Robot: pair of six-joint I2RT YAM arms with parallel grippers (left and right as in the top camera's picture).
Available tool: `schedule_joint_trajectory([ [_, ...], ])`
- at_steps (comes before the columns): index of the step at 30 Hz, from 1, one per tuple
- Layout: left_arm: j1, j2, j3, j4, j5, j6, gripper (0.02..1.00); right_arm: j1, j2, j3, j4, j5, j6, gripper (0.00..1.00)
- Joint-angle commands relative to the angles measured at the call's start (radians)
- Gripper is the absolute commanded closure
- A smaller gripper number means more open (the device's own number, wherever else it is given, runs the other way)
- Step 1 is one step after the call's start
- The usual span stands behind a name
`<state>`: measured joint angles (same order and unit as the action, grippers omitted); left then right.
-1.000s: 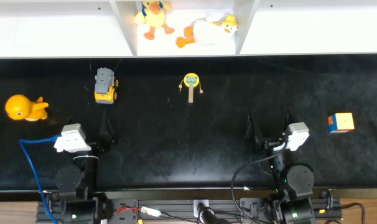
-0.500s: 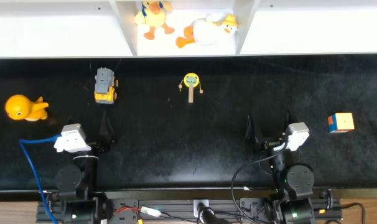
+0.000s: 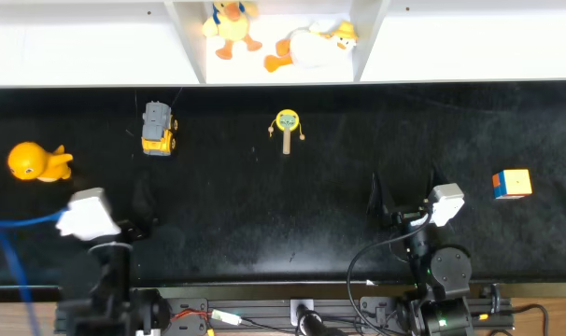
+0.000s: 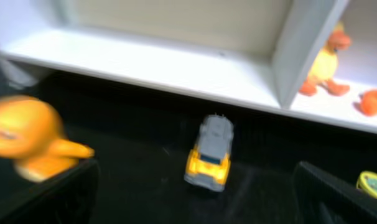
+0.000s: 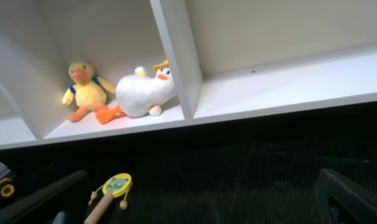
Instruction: Store Toys
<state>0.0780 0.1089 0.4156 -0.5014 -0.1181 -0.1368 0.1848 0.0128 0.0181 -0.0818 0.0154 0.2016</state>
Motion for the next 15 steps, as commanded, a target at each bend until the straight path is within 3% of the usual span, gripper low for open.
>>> schedule_joint_trajectory([
  [1, -0.005, 0.157, 0.292, -0.136, -0.145, 0.065, 0.023, 0.005, -0.009, -0.014, 0.005, 0.008, -0.008, 0.007],
  [9, -0.004, 0.498, 0.758, -0.441, -0.388, 0.017, 0.023, 0.005, -0.009, -0.014, 0.005, 0.008, -0.008, 0.005],
  [15, 0.025, 0.612, 0.849, -0.455, -0.399, 0.101, 0.025, 0.005, -0.009, -0.014, 0.005, 0.008, -0.008, 0.005],
])
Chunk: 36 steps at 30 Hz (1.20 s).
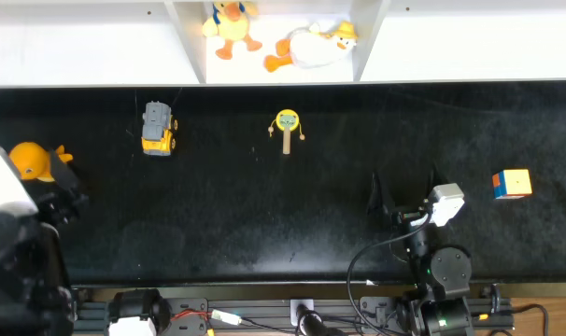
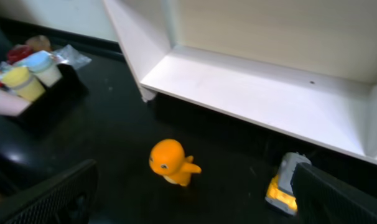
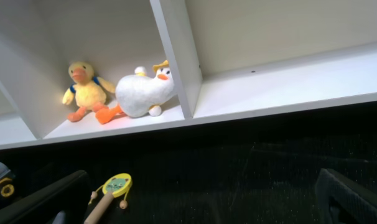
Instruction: Store Toys
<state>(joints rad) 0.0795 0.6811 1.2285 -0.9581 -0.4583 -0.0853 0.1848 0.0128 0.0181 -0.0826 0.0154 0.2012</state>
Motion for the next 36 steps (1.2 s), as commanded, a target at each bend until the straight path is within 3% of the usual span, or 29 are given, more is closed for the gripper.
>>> schedule_joint_trajectory([
  [1, 0.037, 0.047, 0.036, 0.005, -0.05, 0.061, 0.027, 0.005, -0.009, -0.014, 0.006, 0.008, -0.007, 0.007],
  [4, 0.103, 0.066, 0.036, 0.005, 0.026, 0.095, 0.027, 0.005, -0.009, -0.014, 0.006, 0.008, -0.007, 0.007],
  [9, 0.316, 0.095, 0.035, 0.006, 0.174, 0.164, 0.029, 0.005, -0.009, -0.014, 0.006, 0.008, -0.007, 0.005],
  [13, 0.513, 0.132, 0.03, 0.01, 0.371, 0.24, 0.025, 0.005, -0.009, -0.014, 0.006, 0.008, -0.007, 0.005],
  [19, 0.73, 0.219, -0.008, 0.09, 0.561, 0.269, 0.023, 0.005, -0.009, -0.014, 0.006, 0.008, -0.007, 0.007],
  [24, 0.77, 0.328, -0.026, 0.096, 0.604, 0.348, 0.023, 0.005, -0.009, -0.014, 0.006, 0.008, -0.007, 0.005],
  [36, 0.825, 0.494, -0.132, 0.185, 0.83, 0.564, 0.02, 0.005, -0.009, -0.014, 0.005, 0.008, -0.007, 0.005],
])
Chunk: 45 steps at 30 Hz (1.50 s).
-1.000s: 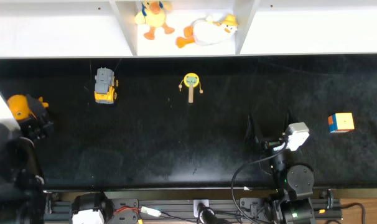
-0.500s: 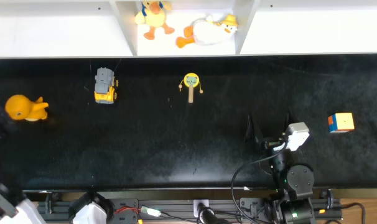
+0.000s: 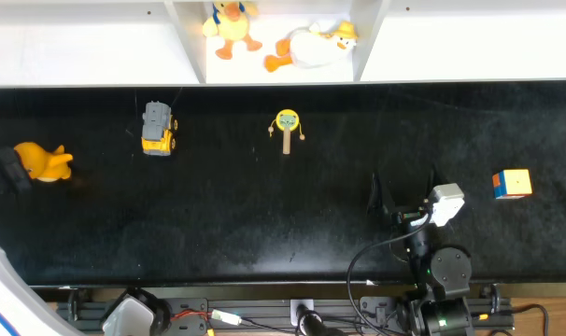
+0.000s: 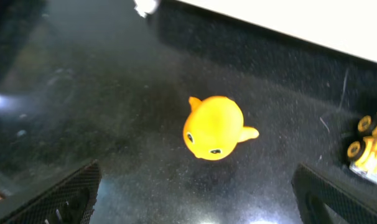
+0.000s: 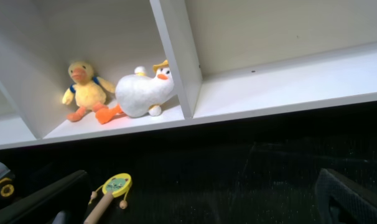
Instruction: Store Toys
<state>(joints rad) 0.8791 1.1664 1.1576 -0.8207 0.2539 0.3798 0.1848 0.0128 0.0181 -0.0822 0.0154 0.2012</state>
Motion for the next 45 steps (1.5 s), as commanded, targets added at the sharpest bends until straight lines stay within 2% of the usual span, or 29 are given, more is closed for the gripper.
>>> schedule_joint_trajectory([
  [1, 0.032, 0.008, -0.086, 0.075, 0.128, 0.1, 0.023, 0.005, -0.009, -0.014, 0.005, 0.008, -0.007, 0.007],
  [3, 0.049, 0.006, -0.137, 0.13, 0.148, 0.11, 0.02, 0.005, -0.009, -0.014, 0.005, 0.008, -0.007, 0.007],
  [7, 0.09, 0.007, -0.217, 0.206, 0.262, 0.182, 0.025, 0.005, -0.009, -0.014, 0.005, 0.008, -0.007, 0.005],
  [14, 0.122, 0.016, -0.325, 0.328, 0.277, 0.241, 0.023, 0.005, -0.009, -0.014, 0.005, 0.008, -0.007, 0.005],
  [20, 0.122, 0.06, -0.398, 0.45, 0.376, 0.249, 0.023, 0.005, -0.009, -0.014, 0.005, 0.008, -0.007, 0.007],
  [35, 0.122, 0.223, -0.418, 0.632, 0.408, 0.249, 0.018, 0.005, -0.009, -0.014, 0.005, 0.008, -0.007, 0.005],
  [41, 0.122, 0.254, -0.418, 0.67, 0.434, 0.248, 0.123, 0.005, -0.009, -0.014, 0.005, 0.008, -0.007, 0.007],
  [44, 0.122, 0.254, -0.418, 0.682, 0.434, 0.248, 0.222, 0.005, -0.009, -0.014, 0.005, 0.008, -0.007, 0.007],
  [45, 0.122, 0.254, -0.418, 0.683, 0.435, 0.248, 0.286, 0.005, -0.009, -0.014, 0.005, 0.008, -0.007, 0.007],
])
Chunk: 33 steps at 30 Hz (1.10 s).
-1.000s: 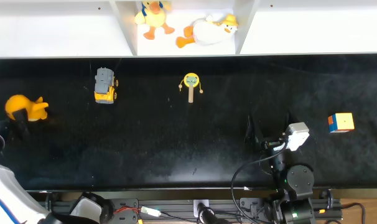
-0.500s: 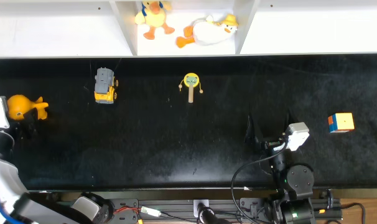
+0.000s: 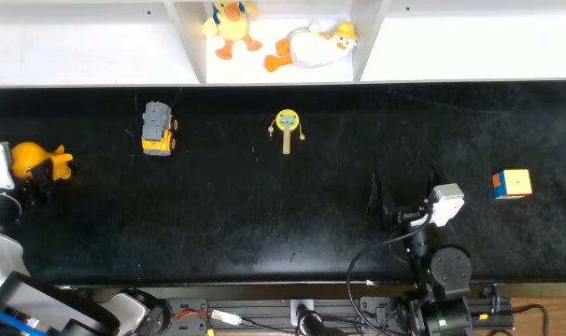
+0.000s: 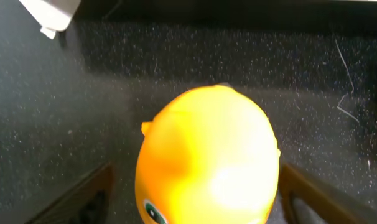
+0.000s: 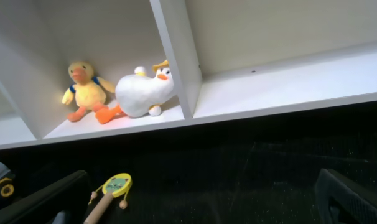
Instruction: Store Toys
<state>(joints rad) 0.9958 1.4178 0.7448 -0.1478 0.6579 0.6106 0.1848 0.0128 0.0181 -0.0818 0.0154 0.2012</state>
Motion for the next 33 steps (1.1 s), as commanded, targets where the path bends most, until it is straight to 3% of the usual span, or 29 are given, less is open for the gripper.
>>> schedule_joint_trajectory([
  [1, 0.005, 0.002, -0.006, 0.01, 0.031, 0.017, 0.364, 0.005, -0.009, -0.014, 0.005, 0.008, -0.007, 0.005],
  [3, 0.005, 0.002, -0.006, 0.01, 0.04, 0.017, 0.476, 0.005, -0.009, -0.014, 0.005, 0.008, -0.007, 0.005],
  [10, 0.005, 0.002, -0.005, 0.01, 0.064, 0.008, 0.625, 0.005, -0.009, -0.014, 0.005, 0.008, -0.007, 0.007],
  [24, -0.013, -0.147, 0.078, 0.025, 0.059, -0.223, 0.752, 0.005, -0.009, -0.014, 0.005, 0.008, -0.007, 0.005],
  [29, -0.095, -0.182, 0.162, 0.028, -0.055, -0.302, 0.838, 0.005, -0.009, -0.014, 0.005, 0.008, -0.007, 0.005],
  [33, -0.213, -0.151, 0.232, 0.032, -0.156, -0.302, 0.844, 0.005, -0.009, -0.014, 0.005, 0.008, -0.007, 0.005],
])
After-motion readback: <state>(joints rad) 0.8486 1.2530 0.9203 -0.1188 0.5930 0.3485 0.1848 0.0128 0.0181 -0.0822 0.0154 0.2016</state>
